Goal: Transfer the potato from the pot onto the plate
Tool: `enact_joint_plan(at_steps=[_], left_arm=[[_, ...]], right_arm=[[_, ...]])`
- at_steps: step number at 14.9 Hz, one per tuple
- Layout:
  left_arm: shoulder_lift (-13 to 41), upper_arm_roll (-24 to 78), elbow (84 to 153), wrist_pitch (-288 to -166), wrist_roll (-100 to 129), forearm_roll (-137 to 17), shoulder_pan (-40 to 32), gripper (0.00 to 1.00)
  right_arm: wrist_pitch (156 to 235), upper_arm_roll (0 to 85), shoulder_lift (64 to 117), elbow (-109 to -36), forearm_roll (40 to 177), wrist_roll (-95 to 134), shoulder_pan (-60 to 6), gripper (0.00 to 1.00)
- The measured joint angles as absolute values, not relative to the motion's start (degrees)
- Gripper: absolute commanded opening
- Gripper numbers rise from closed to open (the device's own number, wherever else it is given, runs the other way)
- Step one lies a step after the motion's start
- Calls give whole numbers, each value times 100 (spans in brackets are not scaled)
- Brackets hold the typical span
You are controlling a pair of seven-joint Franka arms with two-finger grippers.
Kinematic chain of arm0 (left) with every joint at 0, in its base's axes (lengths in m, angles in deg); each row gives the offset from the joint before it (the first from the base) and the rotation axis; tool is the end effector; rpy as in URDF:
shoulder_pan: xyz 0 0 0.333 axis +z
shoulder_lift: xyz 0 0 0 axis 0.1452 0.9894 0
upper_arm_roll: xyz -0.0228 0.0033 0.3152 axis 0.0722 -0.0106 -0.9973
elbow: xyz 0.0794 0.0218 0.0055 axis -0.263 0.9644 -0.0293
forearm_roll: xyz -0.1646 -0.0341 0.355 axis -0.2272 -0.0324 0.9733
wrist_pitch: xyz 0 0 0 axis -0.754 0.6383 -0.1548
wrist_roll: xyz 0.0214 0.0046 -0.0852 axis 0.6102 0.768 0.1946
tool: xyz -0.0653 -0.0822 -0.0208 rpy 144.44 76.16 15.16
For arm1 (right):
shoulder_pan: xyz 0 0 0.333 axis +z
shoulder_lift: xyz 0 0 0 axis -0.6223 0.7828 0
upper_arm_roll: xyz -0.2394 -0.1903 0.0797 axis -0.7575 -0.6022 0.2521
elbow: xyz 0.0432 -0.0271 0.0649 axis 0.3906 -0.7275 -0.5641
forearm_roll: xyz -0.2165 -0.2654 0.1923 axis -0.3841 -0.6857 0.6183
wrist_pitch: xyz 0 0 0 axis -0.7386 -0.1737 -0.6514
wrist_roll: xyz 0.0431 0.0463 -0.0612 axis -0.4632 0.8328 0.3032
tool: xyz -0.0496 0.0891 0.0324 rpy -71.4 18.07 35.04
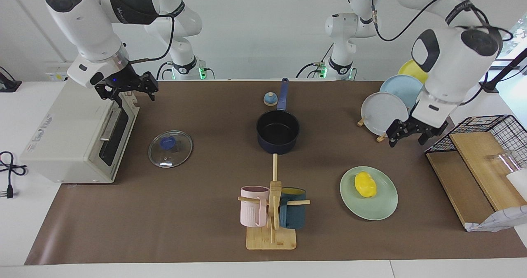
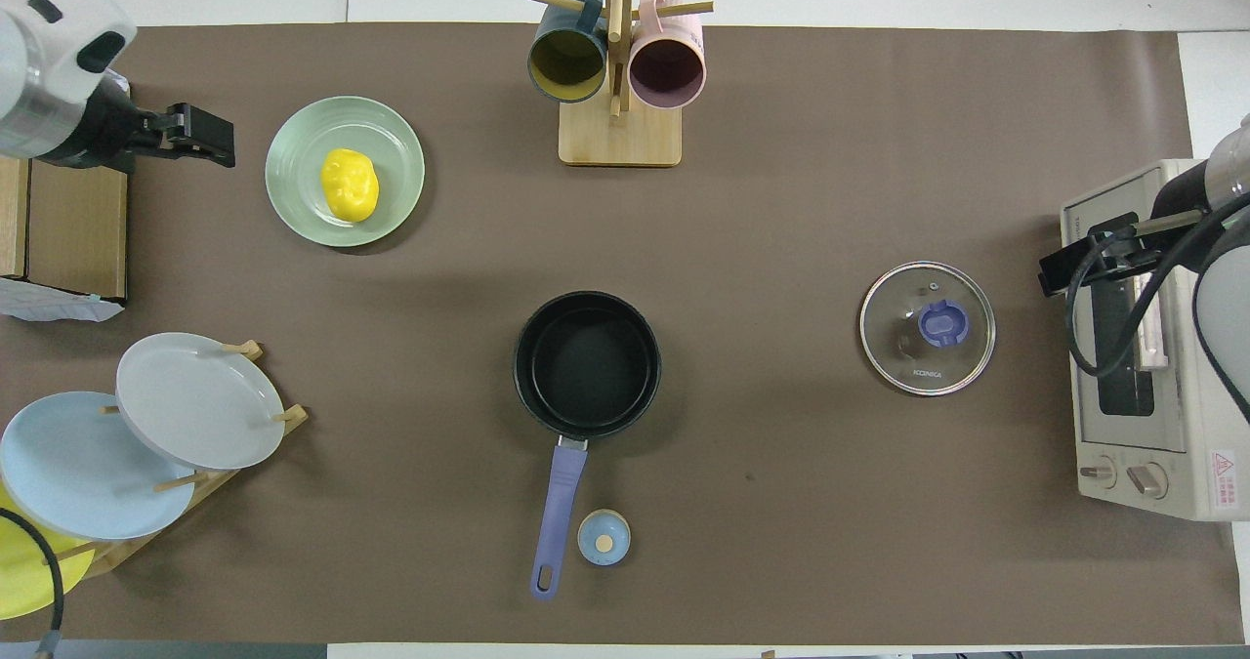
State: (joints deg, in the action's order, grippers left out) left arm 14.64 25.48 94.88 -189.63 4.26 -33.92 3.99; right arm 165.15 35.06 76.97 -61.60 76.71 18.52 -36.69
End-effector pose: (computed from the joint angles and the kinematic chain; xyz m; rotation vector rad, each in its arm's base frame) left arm 0.6229 -0.0640 0.5720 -3.1328 0.0306 -0.1413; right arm 0.5545 0.0088 0.5861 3.1058 0.2873 -0.1894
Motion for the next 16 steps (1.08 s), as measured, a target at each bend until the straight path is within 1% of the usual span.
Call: enact_joint_plan(at_steps=[2, 5, 8, 11, 16], left_arm=[[995, 2536, 9505, -18284, 426, -3392, 401, 100], [606, 2536, 9589, -17590, 426, -3392, 401, 100], [444, 2547, 9923, -17519, 426, -3409, 399, 100], [375, 2566, 10254, -17862, 470, -3430, 379, 100], [307, 2577, 10295, -17918, 473, -3430, 354, 100]], right_arm=[[16490, 3505, 7668, -6217, 7671, 1852, -3673, 100], [16490, 3503, 7658, -6233, 7671, 1853, -3727, 100], [16490, 3489, 7638, -6231, 7671, 1853, -3821, 100], [16490, 3483, 7592, -6230, 7671, 1858, -3830, 100], [16504, 3475, 7529, -6229, 7671, 1861, -3872, 100]])
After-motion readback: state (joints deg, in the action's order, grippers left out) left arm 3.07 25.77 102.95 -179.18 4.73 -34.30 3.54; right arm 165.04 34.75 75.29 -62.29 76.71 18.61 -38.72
